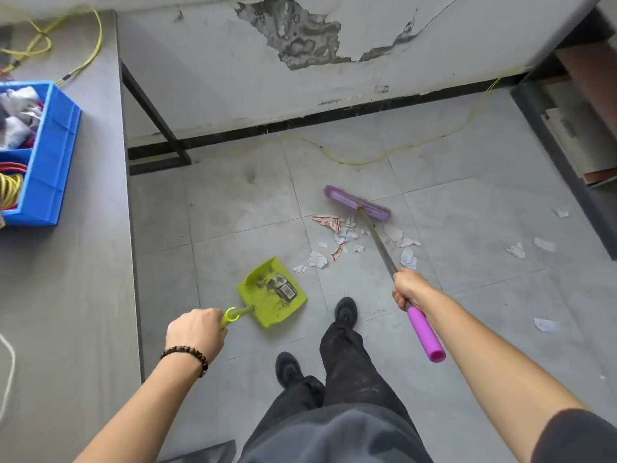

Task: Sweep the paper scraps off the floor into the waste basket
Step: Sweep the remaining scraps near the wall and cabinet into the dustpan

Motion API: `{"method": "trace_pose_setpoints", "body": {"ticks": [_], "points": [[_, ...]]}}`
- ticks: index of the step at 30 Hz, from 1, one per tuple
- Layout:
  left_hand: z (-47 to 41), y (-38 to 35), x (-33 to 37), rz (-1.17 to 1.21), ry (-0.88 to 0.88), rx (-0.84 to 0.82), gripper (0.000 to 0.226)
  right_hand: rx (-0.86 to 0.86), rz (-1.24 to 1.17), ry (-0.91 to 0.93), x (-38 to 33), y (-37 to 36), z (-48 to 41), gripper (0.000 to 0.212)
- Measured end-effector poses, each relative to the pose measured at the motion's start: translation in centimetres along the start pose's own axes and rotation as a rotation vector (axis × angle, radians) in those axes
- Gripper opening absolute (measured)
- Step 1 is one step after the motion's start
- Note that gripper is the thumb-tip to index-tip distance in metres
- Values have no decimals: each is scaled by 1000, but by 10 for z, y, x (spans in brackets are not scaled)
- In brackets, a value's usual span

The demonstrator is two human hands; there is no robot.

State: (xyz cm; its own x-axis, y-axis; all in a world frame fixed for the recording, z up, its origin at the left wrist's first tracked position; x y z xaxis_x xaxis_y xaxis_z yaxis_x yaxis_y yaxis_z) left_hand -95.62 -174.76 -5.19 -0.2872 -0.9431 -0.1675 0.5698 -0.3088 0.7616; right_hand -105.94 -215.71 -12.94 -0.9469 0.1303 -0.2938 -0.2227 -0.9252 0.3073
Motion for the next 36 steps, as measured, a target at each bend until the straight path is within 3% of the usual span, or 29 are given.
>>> {"method": "trace_pose_setpoints", "body": {"ticks": [6,9,12,14,17,19,26,33,36], "points": [[-16,-7,-6,-17,30,48,27,-33,161,-13,0,-36,-17,27],[-18,-9,-15,-17,32,67,30,-79,294,6,20,-68,6,41],[-23,-4,-17,-6,28,69,29,-139,262,-24,54,-94,41,61],[-24,-1,-17,17,27,56,26,-227,187,-53,67,-105,63,55],[-25,0,-19,54,32,34,23,-382,2,-159,61,-95,90,18],[-26,2,-19,74,35,32,24,-437,-106,-209,45,-73,100,29],[-14,-14,7,249,61,-39,25,-364,-92,-152,-2,-53,109,34],[-18,-20,24,224,130,-36,15,-233,176,8,0,-101,69,15],[-21,-17,25,196,145,-29,12,-261,273,-17,34,-121,68,43]]}}
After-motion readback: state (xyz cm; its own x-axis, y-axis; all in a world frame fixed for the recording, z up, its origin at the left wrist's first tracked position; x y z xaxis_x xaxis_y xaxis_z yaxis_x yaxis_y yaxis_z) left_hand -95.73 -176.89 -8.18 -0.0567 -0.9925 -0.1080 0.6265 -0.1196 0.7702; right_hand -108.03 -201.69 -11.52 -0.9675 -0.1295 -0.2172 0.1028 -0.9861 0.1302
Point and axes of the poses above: each hand's wrist, its own z-axis away from the middle knuckle, its own y-axis out of the back of the hand, x = y × z, the point moved 6 cm from there along -z, towards the middle knuckle, and after that the axes turned 7 degrees about -x, right-handed, at the moved point
